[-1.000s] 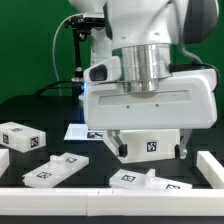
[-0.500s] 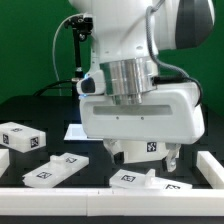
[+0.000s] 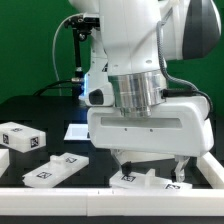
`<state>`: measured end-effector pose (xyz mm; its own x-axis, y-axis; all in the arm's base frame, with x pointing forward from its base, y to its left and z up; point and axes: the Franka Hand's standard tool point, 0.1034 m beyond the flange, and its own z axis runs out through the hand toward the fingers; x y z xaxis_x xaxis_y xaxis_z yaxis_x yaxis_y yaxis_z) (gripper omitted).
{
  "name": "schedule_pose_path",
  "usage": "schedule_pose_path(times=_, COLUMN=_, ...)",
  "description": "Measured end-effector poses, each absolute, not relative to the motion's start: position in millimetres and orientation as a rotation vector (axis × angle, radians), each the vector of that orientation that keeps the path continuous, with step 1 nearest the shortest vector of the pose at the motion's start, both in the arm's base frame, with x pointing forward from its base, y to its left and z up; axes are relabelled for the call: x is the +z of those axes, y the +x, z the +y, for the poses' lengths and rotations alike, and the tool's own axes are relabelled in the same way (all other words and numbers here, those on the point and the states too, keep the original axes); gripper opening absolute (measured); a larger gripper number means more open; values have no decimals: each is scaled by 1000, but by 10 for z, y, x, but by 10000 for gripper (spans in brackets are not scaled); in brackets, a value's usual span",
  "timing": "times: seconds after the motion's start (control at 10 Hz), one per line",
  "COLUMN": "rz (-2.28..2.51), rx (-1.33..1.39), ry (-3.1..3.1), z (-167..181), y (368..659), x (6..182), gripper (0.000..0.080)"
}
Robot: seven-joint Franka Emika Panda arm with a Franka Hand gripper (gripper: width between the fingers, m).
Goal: Assemble cabinet
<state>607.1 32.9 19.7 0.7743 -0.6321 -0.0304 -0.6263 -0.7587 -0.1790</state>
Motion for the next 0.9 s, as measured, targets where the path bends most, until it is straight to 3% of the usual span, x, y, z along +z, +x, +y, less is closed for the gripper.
schedule_pose_path(times=0.1, rz=997, rx=-47, ry=-2788, z=331, y=6071, x=197, gripper=783)
schedule_pose_path(times=0.3, rz=996, rx=-47, ry=-2789, z=334, y=6071, x=197, gripper=411)
schedule_pose_path(times=0.4, rz=996, rx=-47, ry=-2789, z=334, y=6071, x=197, gripper=411)
schedule_pose_path(times=0.6, rz=996, rx=-47, ry=-2789, z=335, y=6070, x=197, gripper=95)
schedule_pose_path(times=0.8, rz=987, rx=-8, ry=-2792, z=367, y=6026, x=213, gripper=71)
schedule_pose_path(times=0.9, rz=1030, rx=63, ry=-2774, z=390, y=5979, x=311, gripper=66)
